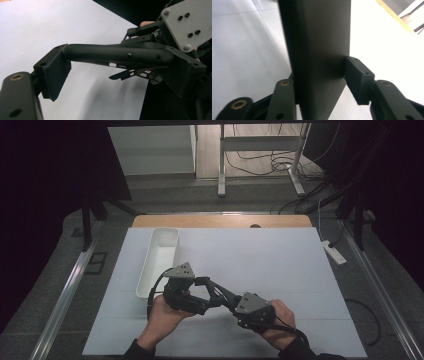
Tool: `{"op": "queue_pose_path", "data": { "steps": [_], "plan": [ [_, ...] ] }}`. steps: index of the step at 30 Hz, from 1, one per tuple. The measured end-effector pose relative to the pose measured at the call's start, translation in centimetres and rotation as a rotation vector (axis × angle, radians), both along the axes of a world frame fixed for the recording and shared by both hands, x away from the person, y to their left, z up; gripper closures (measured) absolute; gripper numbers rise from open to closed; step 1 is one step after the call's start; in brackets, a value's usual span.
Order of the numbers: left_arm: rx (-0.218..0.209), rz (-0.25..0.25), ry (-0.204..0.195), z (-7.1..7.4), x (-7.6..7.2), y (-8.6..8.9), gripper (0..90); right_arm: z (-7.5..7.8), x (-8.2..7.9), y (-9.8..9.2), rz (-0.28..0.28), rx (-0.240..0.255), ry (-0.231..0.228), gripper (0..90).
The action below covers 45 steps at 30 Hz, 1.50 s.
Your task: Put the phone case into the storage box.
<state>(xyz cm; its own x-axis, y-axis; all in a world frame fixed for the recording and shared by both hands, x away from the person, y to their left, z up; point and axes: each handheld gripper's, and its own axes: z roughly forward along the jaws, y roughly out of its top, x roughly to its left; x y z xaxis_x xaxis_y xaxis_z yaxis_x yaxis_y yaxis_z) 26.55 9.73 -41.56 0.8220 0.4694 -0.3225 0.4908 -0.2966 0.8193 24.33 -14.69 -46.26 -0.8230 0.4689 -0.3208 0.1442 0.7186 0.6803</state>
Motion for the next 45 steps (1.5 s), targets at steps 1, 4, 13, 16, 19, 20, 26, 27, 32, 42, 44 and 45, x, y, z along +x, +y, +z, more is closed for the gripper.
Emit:
{"op": "queue_pose_path", "data": {
  "steps": [1, 4, 13, 16, 19, 20, 26, 27, 32, 42, 44, 45],
  "plan": [
    [-0.006, 0.007, -0.002, 0.0, 0.0, 0.0, 15.1, 0.0, 0.0, 0.0, 0.006, 0.003, -0.006, 59.7],
    [-0.02, 0.019, -0.009, 0.1, 0.0, 0.3, 14.8, 0.1, -0.3, 0.0, 0.023, 0.0, -0.039, 64.8],
    [-0.072, 0.027, 0.01, 0.1, 0.2, 0.7, 14.1, 0.2, -0.6, 0.0, 0.045, -0.024, -0.121, 81.0],
    [-0.091, 0.027, 0.031, -0.1, 0.4, 0.9, 13.5, 0.4, -0.6, -0.1, 0.028, -0.013, -0.124, 84.2],
    [-0.088, 0.019, 0.021, -0.2, 0.4, 0.9, 6.9, 0.6, -0.6, -0.2, 0.031, -0.005, -0.102, 85.0],
    [-0.063, 0.025, 0.004, -0.2, 0.4, 0.8, 6.9, 0.6, -0.6, -0.2, 0.031, -0.008, -0.091, 85.1],
    [0.001, 0.007, -0.054, -0.1, 0.0, 0.8, 1.1, 0.5, -0.2, -0.4, 0.042, 0.022, -0.001, 85.0],
    [0.005, 0.001, -0.063, -0.2, 0.0, 0.9, 0.9, 0.5, -0.1, -0.5, 0.043, 0.029, 0.018, 85.0],
    [0.02, -0.015, -0.095, -0.5, 0.0, 1.4, 0.0, 0.5, 0.2, -0.8, 0.058, 0.056, 0.108, 84.9],
    [0.015, -0.027, -0.118, -1.2, 0.0, 2.0, 0.0, 0.5, 1.1, -1.8, 0.09, 0.136, 0.271, 84.9],
    [0.002, -0.034, -0.117, -1.3, 0.1, 2.2, 0.0, 0.6, 1.2, -2.2, 0.101, 0.164, 0.292, 84.8],
    [-0.002, -0.038, -0.115, -1.3, 0.1, 2.2, 0.0, 0.7, 1.3, -2.3, 0.1, 0.169, 0.298, 84.8]
  ]
}}
